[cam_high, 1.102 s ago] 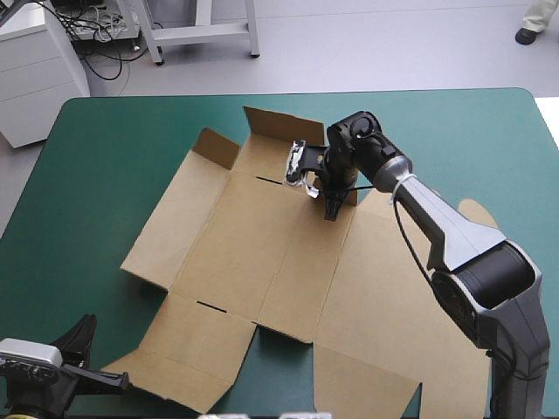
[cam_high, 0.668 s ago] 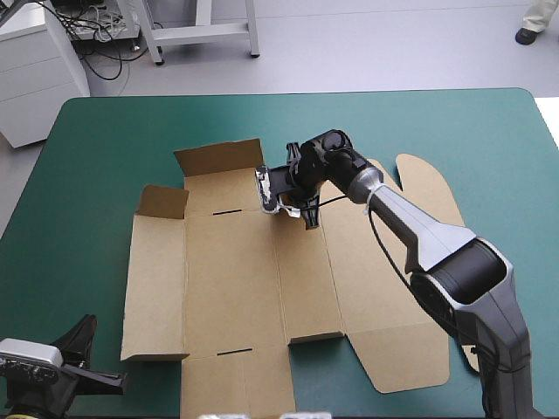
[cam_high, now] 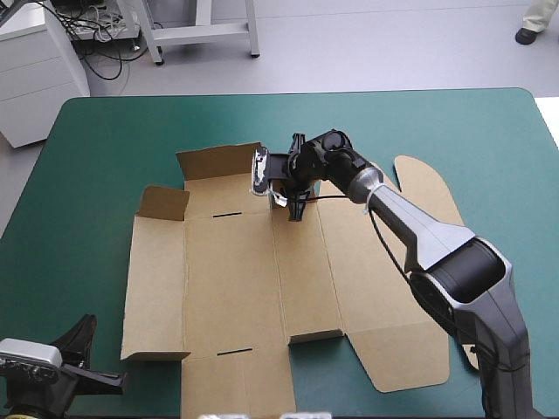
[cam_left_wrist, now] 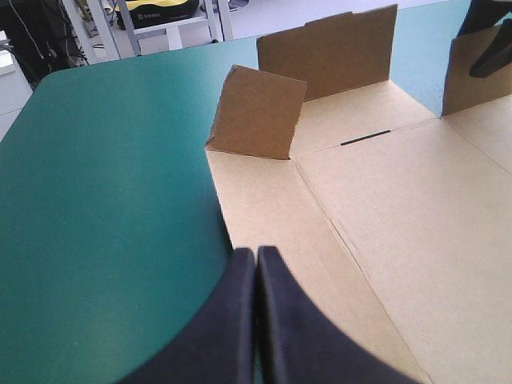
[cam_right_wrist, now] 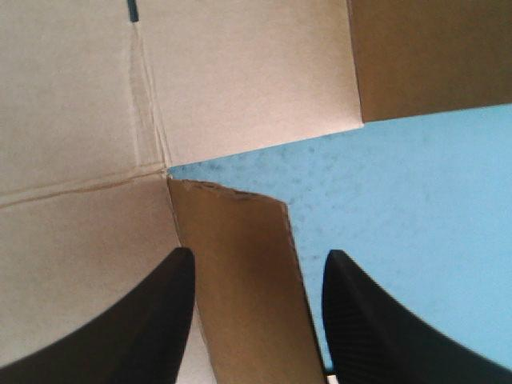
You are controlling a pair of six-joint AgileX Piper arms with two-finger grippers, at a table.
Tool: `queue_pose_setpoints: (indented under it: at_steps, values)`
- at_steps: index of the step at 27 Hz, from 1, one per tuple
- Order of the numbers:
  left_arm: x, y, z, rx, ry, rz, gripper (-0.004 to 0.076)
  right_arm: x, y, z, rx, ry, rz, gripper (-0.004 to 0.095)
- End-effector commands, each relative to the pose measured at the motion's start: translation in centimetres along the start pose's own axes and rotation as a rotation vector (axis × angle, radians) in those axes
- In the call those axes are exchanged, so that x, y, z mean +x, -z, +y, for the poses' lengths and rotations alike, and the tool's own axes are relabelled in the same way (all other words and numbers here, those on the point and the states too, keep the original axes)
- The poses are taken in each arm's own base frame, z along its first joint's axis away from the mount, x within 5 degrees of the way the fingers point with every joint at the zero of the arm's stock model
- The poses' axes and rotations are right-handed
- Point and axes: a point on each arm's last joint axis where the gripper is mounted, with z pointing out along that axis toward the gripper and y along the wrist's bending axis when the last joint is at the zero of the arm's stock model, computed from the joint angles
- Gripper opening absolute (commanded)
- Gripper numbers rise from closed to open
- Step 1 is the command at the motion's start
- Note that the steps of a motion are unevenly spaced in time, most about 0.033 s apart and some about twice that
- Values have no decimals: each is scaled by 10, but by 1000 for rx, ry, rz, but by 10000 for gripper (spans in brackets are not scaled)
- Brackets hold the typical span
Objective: Fold the box
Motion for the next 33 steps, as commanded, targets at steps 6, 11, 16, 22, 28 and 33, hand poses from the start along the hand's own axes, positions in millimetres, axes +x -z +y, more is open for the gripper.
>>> queue_pose_setpoints:
  at_steps: [6,11,16,22,28,33]
  values:
    - [-11,7,1,-9,10,-109,-32,-15,104,-28,225,-349,-131,493]
    - [-11,7,1,-9,10,-109,-32,-8,122,-29,266,-471,-80,78]
    - [-11,7,1,-10,8,-109,-31,3,128,-31,274,-647,-36,-3]
    - [-11,7,1,-17,1,-108,125,30,137,-33,261,-846,45,-4]
    - [-11,7,3,-29,15,-107,442,57,148,-21,265,-957,78,-4]
    - [-11,6,5,-57,51,-93,470,79,169,-3,293,-1045,83,-4]
